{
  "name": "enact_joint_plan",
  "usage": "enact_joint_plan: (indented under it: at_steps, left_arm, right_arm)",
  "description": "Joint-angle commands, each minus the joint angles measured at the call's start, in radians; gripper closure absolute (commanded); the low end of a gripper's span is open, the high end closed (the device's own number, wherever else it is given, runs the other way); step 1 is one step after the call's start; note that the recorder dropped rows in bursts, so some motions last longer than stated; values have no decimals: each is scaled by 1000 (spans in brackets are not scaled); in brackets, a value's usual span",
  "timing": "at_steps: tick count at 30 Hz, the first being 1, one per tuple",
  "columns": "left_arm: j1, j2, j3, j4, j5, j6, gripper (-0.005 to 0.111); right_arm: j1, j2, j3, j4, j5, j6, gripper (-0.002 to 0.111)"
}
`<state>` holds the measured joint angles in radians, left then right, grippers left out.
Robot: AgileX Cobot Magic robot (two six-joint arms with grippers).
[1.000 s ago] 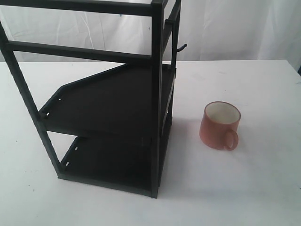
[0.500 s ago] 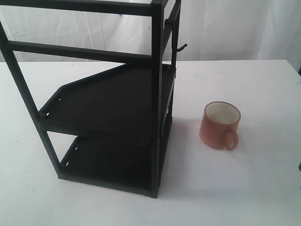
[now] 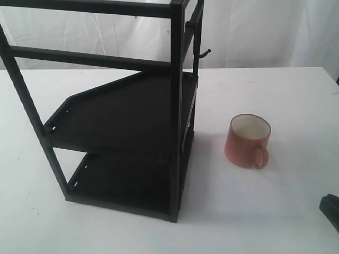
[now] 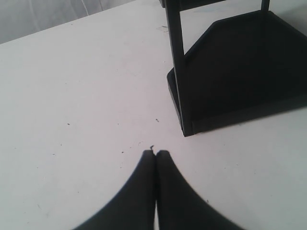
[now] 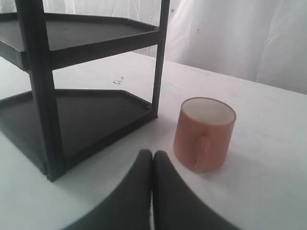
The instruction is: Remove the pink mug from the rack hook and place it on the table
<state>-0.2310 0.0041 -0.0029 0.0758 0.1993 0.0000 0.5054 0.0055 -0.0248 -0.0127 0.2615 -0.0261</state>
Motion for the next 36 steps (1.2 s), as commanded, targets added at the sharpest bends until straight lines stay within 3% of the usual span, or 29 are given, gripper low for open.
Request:
enact_joint_plan:
  at_steps: [1,7,30,31,36]
  left_arm:
    - [-3,-4,3,1,4,0,107]
    - [-3,-4,3,1,4,0,107]
    - [-3,-4,3,1,4,0,107]
    - [-3,-4,3,1,4,0,107]
    - [-3,-4,3,1,4,0,107]
  right_arm:
    - [-6,-5,25,13,-27,-22,108]
    - [-6,-5,25,13,-25,84,108]
    - [-6,-5,25,13,-25,84,108]
    - [-22,-5,25,13,-25,84,108]
    - [-315,-5,25,20,-23,84,108]
